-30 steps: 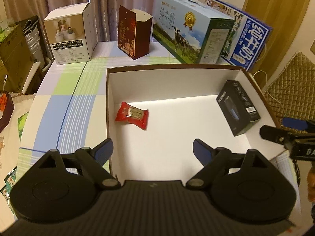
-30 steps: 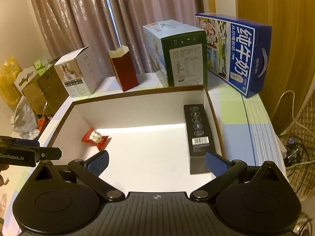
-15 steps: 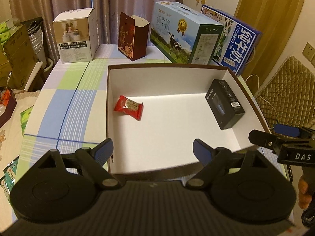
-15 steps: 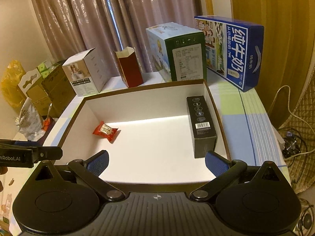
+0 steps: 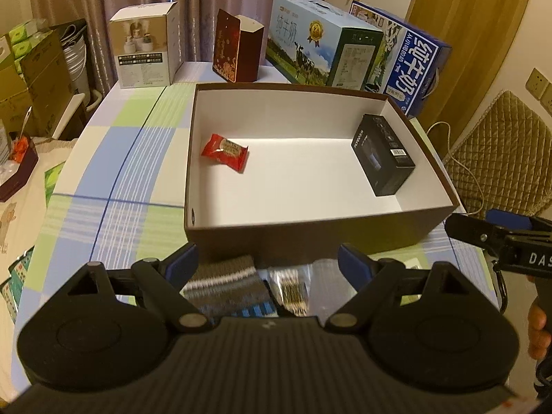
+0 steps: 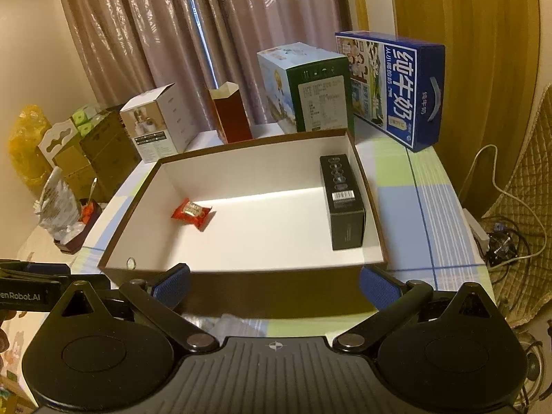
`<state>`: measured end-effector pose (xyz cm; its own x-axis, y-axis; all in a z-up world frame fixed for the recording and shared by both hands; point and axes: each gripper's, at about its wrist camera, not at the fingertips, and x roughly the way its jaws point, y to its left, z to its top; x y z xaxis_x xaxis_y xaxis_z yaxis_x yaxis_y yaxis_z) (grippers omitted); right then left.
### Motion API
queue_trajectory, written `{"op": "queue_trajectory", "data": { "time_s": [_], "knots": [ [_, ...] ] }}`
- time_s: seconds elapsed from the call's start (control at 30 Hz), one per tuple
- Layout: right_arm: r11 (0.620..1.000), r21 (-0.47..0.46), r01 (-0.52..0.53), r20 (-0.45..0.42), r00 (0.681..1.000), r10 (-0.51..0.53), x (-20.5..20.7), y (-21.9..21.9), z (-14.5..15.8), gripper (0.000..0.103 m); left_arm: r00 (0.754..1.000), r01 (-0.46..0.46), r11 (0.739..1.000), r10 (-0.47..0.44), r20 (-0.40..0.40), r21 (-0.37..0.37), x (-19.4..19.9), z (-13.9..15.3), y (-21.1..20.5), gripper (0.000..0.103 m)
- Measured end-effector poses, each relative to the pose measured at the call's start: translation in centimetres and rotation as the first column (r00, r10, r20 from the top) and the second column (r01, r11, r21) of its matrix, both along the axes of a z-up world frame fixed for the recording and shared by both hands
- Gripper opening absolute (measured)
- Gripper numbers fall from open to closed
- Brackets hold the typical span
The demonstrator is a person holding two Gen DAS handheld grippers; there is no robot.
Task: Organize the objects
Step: 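Withdraw both tools from the brown box toward the remaining items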
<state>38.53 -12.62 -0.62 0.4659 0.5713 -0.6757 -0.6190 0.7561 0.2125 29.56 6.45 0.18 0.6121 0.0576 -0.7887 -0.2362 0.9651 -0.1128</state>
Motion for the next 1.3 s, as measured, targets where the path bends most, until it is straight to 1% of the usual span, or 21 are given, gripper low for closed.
{"op": "queue_trajectory", "data": {
  "time_s": [0.3, 0.5, 0.63, 0.77, 1.07, 1.3],
  "knots": [
    [0.999, -0.044, -0.005, 0.028, 1.000, 0.006, -1.7, -2.1, 0.0, 0.101, 0.999, -0.034, 0.999, 0.034, 0.007, 0.000, -2.5, 0.1, -1.7, 0.085],
    [0.999, -0.031, -0.018, 0.024, 1.000, 0.018, -2.5, -3.8, 0.0, 0.101, 0.998, -0.057, 0.998, 0.057, 0.014, 0.008, -3.8, 0.2, -3.1, 0.085],
    [1.000, -0.017, -0.023, 0.005, 1.000, 0.023, -2.9, -5.2, -0.2, 0.101, 0.997, -0.080, 0.997, 0.080, 0.005, 0.020, -4.9, 0.0, -3.8, 0.085],
    [1.000, -0.012, -0.027, -0.035, 0.999, 0.026, -3.0, -6.6, -0.7, 0.101, 0.993, -0.117, 0.993, 0.118, -0.014, 0.025, -6.0, -0.6, -4.4, 0.085],
    [0.995, -0.059, -0.080, -0.089, 0.993, 0.075, -3.3, -8.4, -2.8, 0.101, 0.981, -0.188, 0.982, 0.189, -0.046, 0.029, -8.1, -1.8, -6.4, 0.085],
    [0.993, -0.081, -0.089, -0.128, 0.989, 0.078, -3.3, -9.2, -4.5, 0.101, 0.972, -0.223, 0.974, 0.225, -0.067, 0.037, -9.2, -2.7, -7.4, 0.085]
  ]
}}
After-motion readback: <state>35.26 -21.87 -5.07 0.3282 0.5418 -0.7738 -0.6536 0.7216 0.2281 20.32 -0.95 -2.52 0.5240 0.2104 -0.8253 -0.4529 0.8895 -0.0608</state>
